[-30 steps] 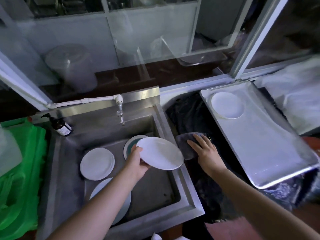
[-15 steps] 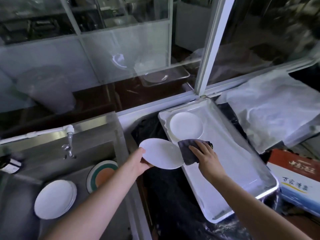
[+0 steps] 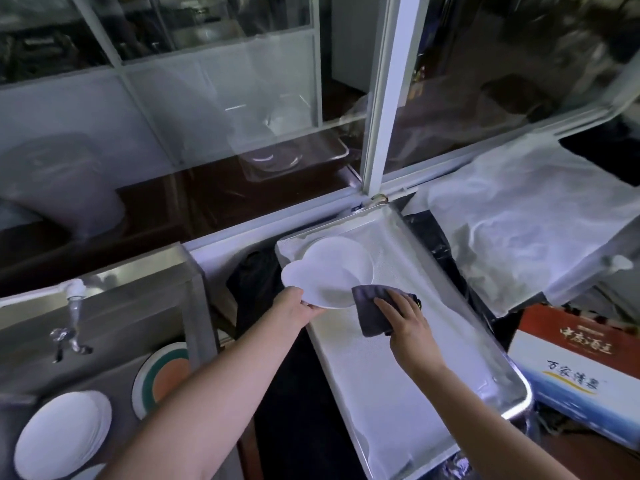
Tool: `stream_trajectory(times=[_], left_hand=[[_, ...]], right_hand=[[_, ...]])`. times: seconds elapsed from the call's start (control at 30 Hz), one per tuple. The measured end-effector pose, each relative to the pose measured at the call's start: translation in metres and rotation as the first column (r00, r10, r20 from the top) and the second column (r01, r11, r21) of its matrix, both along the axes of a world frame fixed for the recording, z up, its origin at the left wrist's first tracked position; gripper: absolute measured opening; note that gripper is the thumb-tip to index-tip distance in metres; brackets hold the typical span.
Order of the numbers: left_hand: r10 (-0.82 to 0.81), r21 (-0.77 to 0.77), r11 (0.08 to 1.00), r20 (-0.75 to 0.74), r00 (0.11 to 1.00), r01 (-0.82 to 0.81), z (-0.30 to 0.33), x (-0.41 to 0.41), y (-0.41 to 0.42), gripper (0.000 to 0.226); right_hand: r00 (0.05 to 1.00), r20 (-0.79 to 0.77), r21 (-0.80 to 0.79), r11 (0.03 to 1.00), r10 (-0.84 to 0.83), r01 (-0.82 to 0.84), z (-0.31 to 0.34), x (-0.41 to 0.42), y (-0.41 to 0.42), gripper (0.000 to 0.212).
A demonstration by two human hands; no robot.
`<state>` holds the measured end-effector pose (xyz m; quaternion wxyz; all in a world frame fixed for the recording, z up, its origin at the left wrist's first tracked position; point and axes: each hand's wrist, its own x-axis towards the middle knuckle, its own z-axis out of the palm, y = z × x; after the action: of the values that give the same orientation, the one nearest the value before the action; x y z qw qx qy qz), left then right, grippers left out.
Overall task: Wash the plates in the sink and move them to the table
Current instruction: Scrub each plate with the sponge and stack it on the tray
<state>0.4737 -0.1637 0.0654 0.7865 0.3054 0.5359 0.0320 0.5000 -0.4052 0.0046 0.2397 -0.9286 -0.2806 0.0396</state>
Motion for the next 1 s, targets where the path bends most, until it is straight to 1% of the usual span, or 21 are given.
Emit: stream_trajectory(times=[0.13, 0.2, 0.23, 0.33, 0.4, 0.53, 0.7, 0.77, 0.83, 0.9, 0.93, 1.0], left_hand=[[0.023, 0.055, 0.998, -0.014, 1.0, -0.022, -0.016, 0.019, -0.004, 0.032], [0.039, 0.058, 0.998, -0.067, 0.997, -0.035, -0.028, 0.028, -0.002, 0.032], [0.022, 0.067, 0.998, -0.095, 0.995, -0.016, -0.035, 0.031, -0.001, 0.035], [-0.012, 0.041, 0.999, -0.1, 0.995, 0.016, -0.042, 0.036, -0.006, 0.038], [0.01, 0.041, 0.999, -0.074, 0.997, -0.007, -0.037, 0.037, -0.011, 0.038], [0.043, 0.062, 0.997, -0.074, 0.996, -0.039, -0.042, 0.043, -0.011, 0.044], [0.05, 0.108, 0.993, -0.07, 0.996, -0.043, -0.051, 0.046, -0.006, 0.035], [0.013, 0.114, 0.993, -0.089, 0.996, -0.003, -0.057, 0.042, 0.0, 0.03], [-0.024, 0.109, 0.993, -0.12, 0.992, 0.037, -0.054, 0.036, 0.005, 0.01], [-0.056, 0.149, 0.986, -0.137, 0.989, 0.077, -0.05, 0.029, 0.008, 0.021], [-0.079, 0.158, 0.982, -0.134, 0.988, 0.1, -0.047, 0.024, 0.011, 0.021], [-0.141, 0.153, 0.975, -0.124, 0.982, 0.159, -0.039, 0.007, 0.016, 0.01]], right_hand=[[1.0, 0.003, 0.039, 0.999, -0.02, 0.02, -0.008, 0.005, -0.004, 0.078], [1.0, 0.005, 0.051, 0.998, -0.025, 0.025, -0.012, 0.006, -0.006, 0.076], [1.0, 0.003, 0.058, 0.998, -0.027, 0.027, -0.014, 0.006, -0.007, 0.075], [0.999, -0.008, 0.062, 0.997, -0.038, 0.039, -0.019, 0.004, -0.008, 0.076], [0.999, -0.011, 0.059, 0.997, -0.049, 0.05, -0.021, 0.002, -0.008, 0.078], [0.997, -0.038, 0.048, 0.997, -0.061, 0.062, -0.026, -0.001, -0.012, 0.081], [0.995, -0.092, 0.032, 0.999, -0.038, 0.041, -0.031, -0.005, -0.014, 0.081], [0.993, -0.116, 0.028, 0.999, -0.033, 0.036, -0.036, -0.006, -0.013, 0.083], [0.991, -0.131, 0.03, 0.999, -0.017, 0.021, -0.039, -0.007, -0.011, 0.083], [0.991, -0.137, 0.027, 1.0, -0.01, 0.014, -0.038, -0.01, -0.004, 0.082], [0.991, -0.134, 0.029, 1.0, -0.008, 0.012, -0.037, -0.012, 0.001, 0.082], [0.993, -0.116, 0.046, 0.999, 0.002, 0.004, -0.03, -0.017, 0.013, 0.08]])
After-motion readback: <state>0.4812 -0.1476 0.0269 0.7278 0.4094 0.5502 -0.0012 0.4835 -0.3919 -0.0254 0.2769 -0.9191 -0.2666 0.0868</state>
